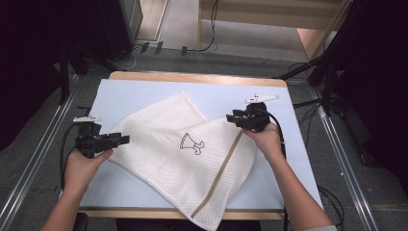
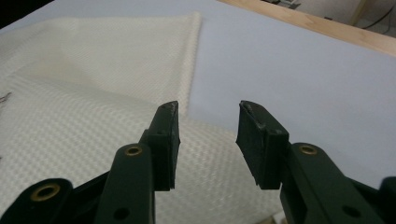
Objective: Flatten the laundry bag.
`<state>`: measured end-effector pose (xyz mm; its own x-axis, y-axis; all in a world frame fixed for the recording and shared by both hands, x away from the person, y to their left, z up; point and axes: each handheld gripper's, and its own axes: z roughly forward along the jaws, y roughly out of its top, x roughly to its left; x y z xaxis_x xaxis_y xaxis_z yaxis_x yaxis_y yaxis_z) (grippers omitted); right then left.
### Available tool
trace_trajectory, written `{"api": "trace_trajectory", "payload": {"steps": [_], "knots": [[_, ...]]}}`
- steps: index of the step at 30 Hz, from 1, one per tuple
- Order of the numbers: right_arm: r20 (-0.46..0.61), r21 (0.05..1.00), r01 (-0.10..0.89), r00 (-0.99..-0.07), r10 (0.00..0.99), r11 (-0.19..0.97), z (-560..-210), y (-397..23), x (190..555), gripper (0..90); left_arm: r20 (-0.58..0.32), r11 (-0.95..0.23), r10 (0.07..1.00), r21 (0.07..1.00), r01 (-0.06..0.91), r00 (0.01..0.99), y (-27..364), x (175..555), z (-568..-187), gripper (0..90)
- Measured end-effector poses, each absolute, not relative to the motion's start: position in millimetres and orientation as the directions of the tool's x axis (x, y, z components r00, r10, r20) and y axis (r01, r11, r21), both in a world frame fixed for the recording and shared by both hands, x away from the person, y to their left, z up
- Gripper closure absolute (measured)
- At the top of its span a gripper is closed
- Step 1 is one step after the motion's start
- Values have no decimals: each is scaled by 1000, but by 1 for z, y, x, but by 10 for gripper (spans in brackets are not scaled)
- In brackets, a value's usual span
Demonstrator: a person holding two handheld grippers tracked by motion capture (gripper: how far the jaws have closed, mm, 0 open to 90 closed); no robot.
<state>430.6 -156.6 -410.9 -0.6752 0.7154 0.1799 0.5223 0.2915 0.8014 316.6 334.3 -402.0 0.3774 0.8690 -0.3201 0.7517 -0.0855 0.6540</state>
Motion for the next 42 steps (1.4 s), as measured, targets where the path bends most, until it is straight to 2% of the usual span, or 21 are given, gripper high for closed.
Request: {"api": "trace_trajectory", "payload": {"steps": [5,9,11,14,17,19,21,22,23,24,25,26,27,28,29,30,31,32,37,42], "knots": [[202,773,569,-641,740,282,-421,-166,444,600,-315,-84,880,633,769,355,339,300,-410,535],[194,774,567,-637,746,283,-422,-172,446,583,-294,-91,895,617,782,335,341,291,-416,537],[184,771,567,-636,750,291,-425,-178,448,540,-312,-79,894,598,798,323,342,287,-423,536],[181,743,592,-627,758,312,-437,-188,454,435,-294,-106,901,565,818,320,340,284,-432,529],[239,722,632,-610,756,282,-448,-191,461,391,-303,-93,902,558,825,307,342,287,-438,515],[262,711,646,-610,748,277,-452,-190,463,394,-303,-96,901,559,824,310,343,287,-440,507],[277,685,664,-619,735,301,-461,-185,464,414,-311,-91,896,570,817,317,345,289,-444,510],[247,662,655,-649,719,364,-469,-176,463,447,-314,-85,894,581,809,319,346,291,-446,505],[247,662,655,-649,719,364,-469,-176,463,447,-312,-89,893,583,807,324,346,291,-447,505],[192,665,629,-665,721,403,-471,-170,460,521,-289,-105,895,604,790,340,344,292,-450,499],[192,665,629,-665,721,403,-471,-170,460,521,-289,-105,895,604,790,340,344,292,-450,500],[139,666,609,-669,730,431,-470,-166,457,608,-267,-114,898,624,773,349,342,291,-452,506],[139,666,609,-669,730,431,-470,-166,457,608,-267,-114,898,624,773,349,342,291,-452,512],[86,684,577,-672,736,447,-472,-166,454,682,-271,-101,900,634,767,342,342,289,-453,519],[86,684,577,-672,736,447,-472,-166,454,682,-271,-101,900,634,767,342,342,289,-453,524],[92,690,576,-670,736,439,-473,-166,452,757,-287,-82,898,634,769,332,343,289,-454,533],[92,690,576,-670,736,439,-473,-166,452,757,-287,-82,898,634,769,332,343,289,-454,540],[111,679,589,-673,731,439,-471,-167,451,823,-292,-78,898,630,773,329,344,289,-454,547],[160,644,628,-670,725,438,-467,-171,445,851,-290,-88,896,625,776,335,346,292,-453,576],[146,634,625,-676,722,456,-461,-184,415,852,-283,-91,899,625,776,334,346,300,-453,583]]}}
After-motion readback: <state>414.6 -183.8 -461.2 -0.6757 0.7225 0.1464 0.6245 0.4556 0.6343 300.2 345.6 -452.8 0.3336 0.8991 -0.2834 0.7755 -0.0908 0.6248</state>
